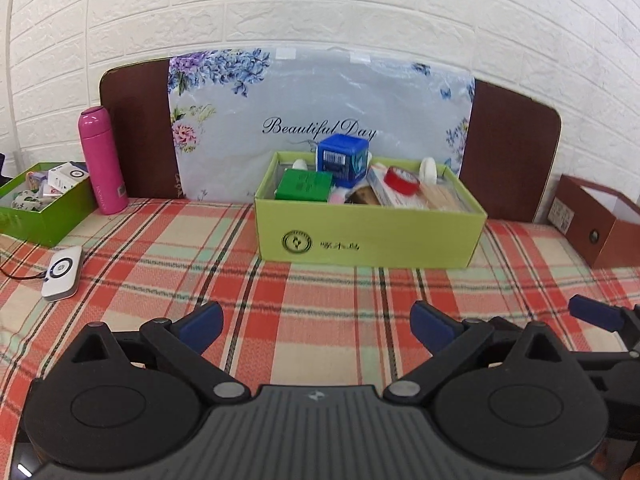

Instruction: Organize objects

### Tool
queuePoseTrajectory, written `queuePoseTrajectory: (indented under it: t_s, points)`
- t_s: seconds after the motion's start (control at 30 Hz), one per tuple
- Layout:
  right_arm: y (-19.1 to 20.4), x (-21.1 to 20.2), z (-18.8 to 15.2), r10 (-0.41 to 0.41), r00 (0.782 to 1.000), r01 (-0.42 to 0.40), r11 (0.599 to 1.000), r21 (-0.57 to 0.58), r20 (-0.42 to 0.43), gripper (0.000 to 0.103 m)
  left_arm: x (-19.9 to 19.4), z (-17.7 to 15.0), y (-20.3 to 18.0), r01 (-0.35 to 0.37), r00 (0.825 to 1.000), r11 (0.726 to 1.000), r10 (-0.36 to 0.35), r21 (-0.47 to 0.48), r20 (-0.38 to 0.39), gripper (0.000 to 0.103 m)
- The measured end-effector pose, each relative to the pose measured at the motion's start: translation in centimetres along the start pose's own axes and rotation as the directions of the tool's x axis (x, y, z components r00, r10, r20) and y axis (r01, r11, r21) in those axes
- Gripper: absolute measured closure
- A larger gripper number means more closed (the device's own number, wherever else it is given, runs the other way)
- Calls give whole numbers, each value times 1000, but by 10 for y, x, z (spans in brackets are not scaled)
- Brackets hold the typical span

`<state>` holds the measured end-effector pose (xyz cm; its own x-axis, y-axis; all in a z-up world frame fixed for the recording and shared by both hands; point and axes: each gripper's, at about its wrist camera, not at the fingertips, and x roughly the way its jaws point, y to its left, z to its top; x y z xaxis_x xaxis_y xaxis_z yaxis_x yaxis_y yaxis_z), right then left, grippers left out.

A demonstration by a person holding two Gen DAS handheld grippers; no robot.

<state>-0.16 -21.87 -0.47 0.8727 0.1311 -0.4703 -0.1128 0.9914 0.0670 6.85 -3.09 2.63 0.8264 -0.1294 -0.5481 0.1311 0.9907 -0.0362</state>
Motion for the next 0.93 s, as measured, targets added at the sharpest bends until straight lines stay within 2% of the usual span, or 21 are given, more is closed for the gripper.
queuePoseTrajectory:
  t_s: [0.33,0.93]
  points:
    - [-1,-18,-22,-40,999,41,999,29,-30,0,-9,-21,-1,-61,998,998,62,32,-29,0]
    - [6,-19,-19,-32,999,33,999,29,-29,0,-7,-24,0,-54,997,998,55,32,-47,1]
